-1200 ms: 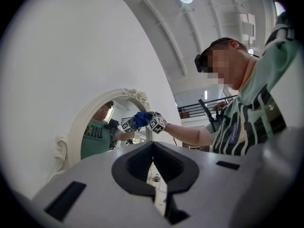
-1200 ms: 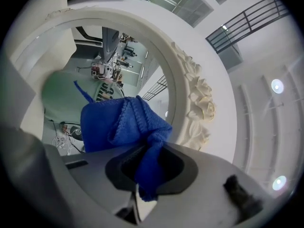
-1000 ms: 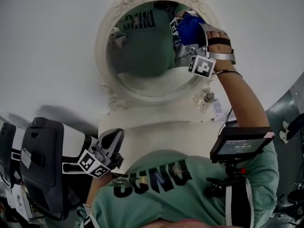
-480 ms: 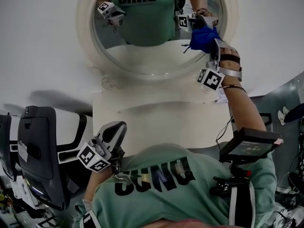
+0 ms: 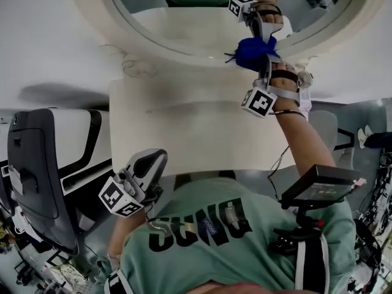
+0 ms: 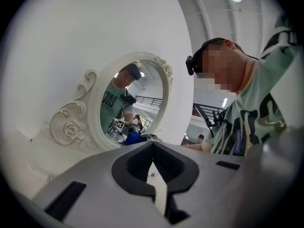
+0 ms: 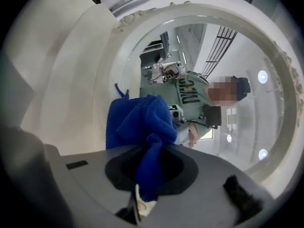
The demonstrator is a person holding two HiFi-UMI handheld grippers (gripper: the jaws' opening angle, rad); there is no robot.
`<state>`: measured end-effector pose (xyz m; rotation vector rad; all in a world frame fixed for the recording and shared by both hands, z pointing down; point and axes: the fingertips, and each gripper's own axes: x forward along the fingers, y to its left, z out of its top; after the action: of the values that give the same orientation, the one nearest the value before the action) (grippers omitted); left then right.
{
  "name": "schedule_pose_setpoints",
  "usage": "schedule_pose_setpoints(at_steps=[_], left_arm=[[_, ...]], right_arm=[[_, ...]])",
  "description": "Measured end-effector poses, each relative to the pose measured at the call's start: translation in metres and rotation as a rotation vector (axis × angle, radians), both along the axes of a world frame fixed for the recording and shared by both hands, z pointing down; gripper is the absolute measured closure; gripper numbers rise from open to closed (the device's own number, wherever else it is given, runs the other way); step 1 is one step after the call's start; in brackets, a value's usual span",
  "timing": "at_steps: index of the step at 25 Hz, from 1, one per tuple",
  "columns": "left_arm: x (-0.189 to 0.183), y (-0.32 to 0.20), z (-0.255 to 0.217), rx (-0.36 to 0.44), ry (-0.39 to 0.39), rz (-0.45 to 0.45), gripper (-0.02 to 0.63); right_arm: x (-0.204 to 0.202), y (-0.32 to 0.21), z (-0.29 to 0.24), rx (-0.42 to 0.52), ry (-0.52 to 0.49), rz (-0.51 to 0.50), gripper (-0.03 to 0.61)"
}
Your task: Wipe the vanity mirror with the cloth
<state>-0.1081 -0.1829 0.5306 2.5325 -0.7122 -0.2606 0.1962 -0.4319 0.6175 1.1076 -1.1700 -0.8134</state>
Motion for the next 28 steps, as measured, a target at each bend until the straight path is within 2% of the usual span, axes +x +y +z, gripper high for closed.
schedule_pose_setpoints(at_steps=[5,10,12,15,18,22,28], left_arm=[[-0.013,0.0,0.019,-0.024,0.016,-0.017,0.603],[-0.031,0.006,0.008,-0.004,0.017,-0.033,0.604],[-0.032,0.013,-0.009,0.02,0.008,-0.047,0.603],[-0.022,0.027,-0.041,0.075,-0.003,-0.063,0.604],[-0.015,0.036,-0.07,0.144,-0.024,-0.063,0.604],[-0.026,0.045,-0.093,0.222,-0.058,-0.113,0.603],[-0.054,0.07,-0.114,0.272,-0.048,-0.237,0.604]], right_arm=[[-0.063,-0.01,0.037,-0.089,-0.065,-0.003,0.532],[-0.106,-0.017,0.039,-0.112,-0.153,-0.04,0.532],[-0.121,-0.016,0.045,-0.151,-0.167,-0.06,0.532],[-0.141,-0.006,0.056,-0.272,-0.178,-0.085,0.532],[-0.151,-0.007,0.056,-0.336,-0.187,-0.114,0.531],[-0.19,-0.018,0.044,-0.343,-0.179,-0.199,0.531],[-0.244,-0.018,0.002,-0.36,-0.158,-0.274,0.531]])
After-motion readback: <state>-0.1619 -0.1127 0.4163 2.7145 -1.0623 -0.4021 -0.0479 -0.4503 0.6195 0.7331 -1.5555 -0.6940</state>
